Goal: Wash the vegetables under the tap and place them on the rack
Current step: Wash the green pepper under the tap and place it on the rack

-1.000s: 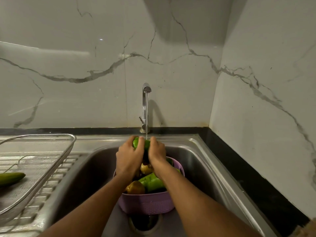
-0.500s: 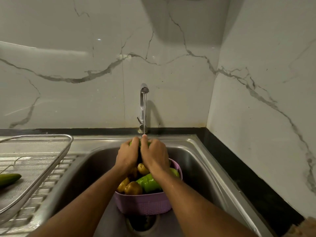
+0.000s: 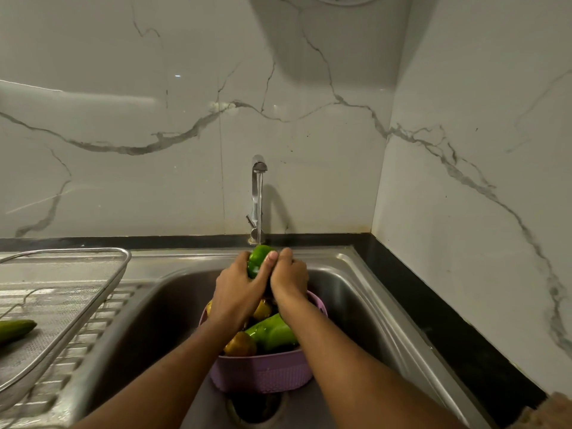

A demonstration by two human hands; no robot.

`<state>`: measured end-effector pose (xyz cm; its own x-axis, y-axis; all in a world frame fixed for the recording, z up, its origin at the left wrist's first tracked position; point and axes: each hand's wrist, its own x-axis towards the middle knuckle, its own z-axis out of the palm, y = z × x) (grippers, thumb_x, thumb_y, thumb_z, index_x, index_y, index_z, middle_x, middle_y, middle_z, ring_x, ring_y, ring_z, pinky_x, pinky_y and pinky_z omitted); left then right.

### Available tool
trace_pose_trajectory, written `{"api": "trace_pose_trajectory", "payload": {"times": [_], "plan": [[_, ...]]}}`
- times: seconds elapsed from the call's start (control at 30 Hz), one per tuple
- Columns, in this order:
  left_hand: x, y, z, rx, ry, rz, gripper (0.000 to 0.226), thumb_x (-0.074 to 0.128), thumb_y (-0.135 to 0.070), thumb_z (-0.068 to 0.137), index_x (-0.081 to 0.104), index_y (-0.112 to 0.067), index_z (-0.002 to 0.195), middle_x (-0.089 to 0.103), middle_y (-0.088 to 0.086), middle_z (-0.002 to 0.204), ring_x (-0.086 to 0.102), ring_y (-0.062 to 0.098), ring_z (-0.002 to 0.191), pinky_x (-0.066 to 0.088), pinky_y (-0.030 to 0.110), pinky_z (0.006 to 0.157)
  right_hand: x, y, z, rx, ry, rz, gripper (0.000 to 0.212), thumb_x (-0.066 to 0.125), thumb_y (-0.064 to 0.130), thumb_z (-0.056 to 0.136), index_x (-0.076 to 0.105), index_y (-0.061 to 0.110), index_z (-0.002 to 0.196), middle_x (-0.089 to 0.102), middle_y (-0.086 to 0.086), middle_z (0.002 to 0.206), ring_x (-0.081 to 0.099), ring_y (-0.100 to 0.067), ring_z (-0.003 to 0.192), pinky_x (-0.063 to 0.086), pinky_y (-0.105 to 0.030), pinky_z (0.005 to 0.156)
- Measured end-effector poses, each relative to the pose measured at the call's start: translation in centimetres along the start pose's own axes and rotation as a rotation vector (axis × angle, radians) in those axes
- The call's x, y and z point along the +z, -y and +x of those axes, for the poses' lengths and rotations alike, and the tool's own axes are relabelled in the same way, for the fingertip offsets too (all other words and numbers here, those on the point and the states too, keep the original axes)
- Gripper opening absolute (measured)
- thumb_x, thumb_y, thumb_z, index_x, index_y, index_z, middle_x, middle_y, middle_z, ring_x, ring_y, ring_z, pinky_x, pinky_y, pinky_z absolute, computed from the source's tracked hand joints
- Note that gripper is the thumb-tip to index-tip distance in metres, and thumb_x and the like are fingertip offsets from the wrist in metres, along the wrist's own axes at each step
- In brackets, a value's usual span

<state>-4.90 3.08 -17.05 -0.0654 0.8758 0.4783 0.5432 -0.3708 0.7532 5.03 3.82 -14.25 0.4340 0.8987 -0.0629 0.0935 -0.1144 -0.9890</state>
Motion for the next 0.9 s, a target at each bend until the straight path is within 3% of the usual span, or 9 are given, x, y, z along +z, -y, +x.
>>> {"api": "trace_pose_trajectory", "payload": {"times": [0.07, 0.13, 0.2, 0.3, 0.5, 0.6, 0.7, 0.8, 0.9], "plan": [[0.0, 0.2, -0.2, 0.050, -0.009, 0.150, 0.061, 0.034, -0.089, 0.086, 0.058, -0.035, 0.099, 0.067, -0.011, 0.077, 0.066, 0.007, 0.075, 0.058, 0.042, 0.075, -0.2, 0.2, 0.5, 0.222, 0.048, 0.109, 0.046, 0.034, 0.043, 0.106, 0.066, 0.010, 0.106, 0.070, -0.011, 0.100, 0.068, -0.027, 0.088, 0.058, -0.038, 0.076], [0.1, 0.3, -0.2, 0.029, 0.020, 0.142, 0.062, 0.031, -0.089, 0.086, 0.059, -0.036, 0.103, 0.067, -0.012, 0.083, 0.066, 0.008, 0.081, 0.057, 0.040, 0.078, -0.4, 0.2, 0.6, 0.337, 0.122, 0.177, 0.049, 0.034, 0.046, 0.106, 0.064, 0.008, 0.117, 0.069, -0.013, 0.101, 0.067, -0.027, 0.081, 0.052, -0.029, 0.055], [0.0, 0.0, 0.0, -0.071, 0.075, -0.109, 0.053, 0.042, -0.082, 0.090, 0.062, -0.036, 0.107, 0.069, -0.009, 0.094, 0.068, 0.010, 0.091, 0.058, 0.038, 0.084, -0.4, 0.1, 0.1, 0.423, 0.227, 0.179, 0.052, 0.034, 0.049, 0.106, 0.061, 0.007, 0.121, 0.068, -0.014, 0.098, 0.061, -0.022, 0.064, 0.040, -0.020, 0.038], [-0.3, -0.9, 0.5, -0.269, 0.090, -0.450, 0.030, 0.062, -0.050, 0.097, 0.069, -0.024, 0.109, 0.072, 0.005, 0.101, 0.071, 0.024, 0.100, 0.062, 0.040, 0.086, 0.1, 0.1, -0.7, 0.453, 0.275, 0.128, 0.055, 0.032, 0.053, 0.107, 0.059, 0.008, 0.121, 0.069, -0.015, 0.100, 0.055, -0.017, 0.055, 0.038, -0.017, 0.035], [-0.5, -0.7, 1.9, -0.653, 0.074, -0.697, 0.043, 0.073, -0.044, 0.089, 0.065, -0.008, 0.111, 0.067, 0.019, 0.107, 0.068, 0.030, 0.094, 0.057, 0.039, 0.070, 0.3, -0.5, -1.2, -0.244, 0.004, -0.386, 0.058, 0.028, 0.055, 0.107, 0.066, 0.014, 0.091, 0.064, -0.003, 0.083, 0.061, -0.013, 0.072, 0.048, -0.026, 0.057], [-0.3, -0.3, 1.6, -0.746, 0.054, -0.801, 0.045, 0.074, -0.044, 0.089, 0.064, -0.008, 0.114, 0.068, 0.019, 0.109, 0.068, 0.032, 0.099, 0.060, 0.046, 0.085, 0.0, -1.3, -1.7, -0.549, -0.064, -0.622, 0.061, 0.027, 0.056, 0.107, 0.066, 0.017, 0.081, 0.066, -0.001, 0.077, 0.064, -0.011, 0.068, 0.056, -0.030, 0.062], [-0.7, 0.1, 2.1, -0.735, 0.040, -0.728, 0.049, 0.065, -0.054, 0.094, 0.067, -0.009, 0.111, 0.072, 0.018, 0.107, 0.069, 0.033, 0.100, 0.057, 0.050, 0.094, 0.0, -1.2, -2.2, -0.724, -0.033, -0.720, 0.053, 0.027, 0.052, 0.109, 0.064, 0.018, 0.091, 0.064, -0.001, 0.084, 0.060, -0.011, 0.071, 0.044, -0.025, 0.062], [-1.1, -0.1, 2.1, -0.649, 0.076, -0.612, 0.058, 0.041, -0.062, 0.103, 0.069, -0.011, 0.102, 0.073, 0.015, 0.099, 0.069, 0.029, 0.095, 0.056, 0.041, 0.080, 1.1, -1.6, -2.9, -0.895, -0.014, -0.785, 0.041, 0.030, 0.041, 0.111, 0.061, 0.016, 0.121, 0.060, -0.006, 0.116, 0.063, -0.019, 0.096, 0.051, -0.029, 0.076], [-1.1, 0.2, 1.9, -0.589, 0.112, -0.564, 0.075, 0.023, -0.068, 0.103, 0.070, -0.010, 0.099, 0.073, 0.016, 0.100, 0.069, 0.029, 0.098, 0.053, 0.040, 0.083, 1.8, -2.1, -3.0, -0.768, 0.075, -0.676, 0.044, 0.029, 0.042, 0.111, 0.064, 0.018, 0.123, 0.060, -0.004, 0.120, 0.062, -0.018, 0.105, 0.053, -0.032, 0.086]]}}
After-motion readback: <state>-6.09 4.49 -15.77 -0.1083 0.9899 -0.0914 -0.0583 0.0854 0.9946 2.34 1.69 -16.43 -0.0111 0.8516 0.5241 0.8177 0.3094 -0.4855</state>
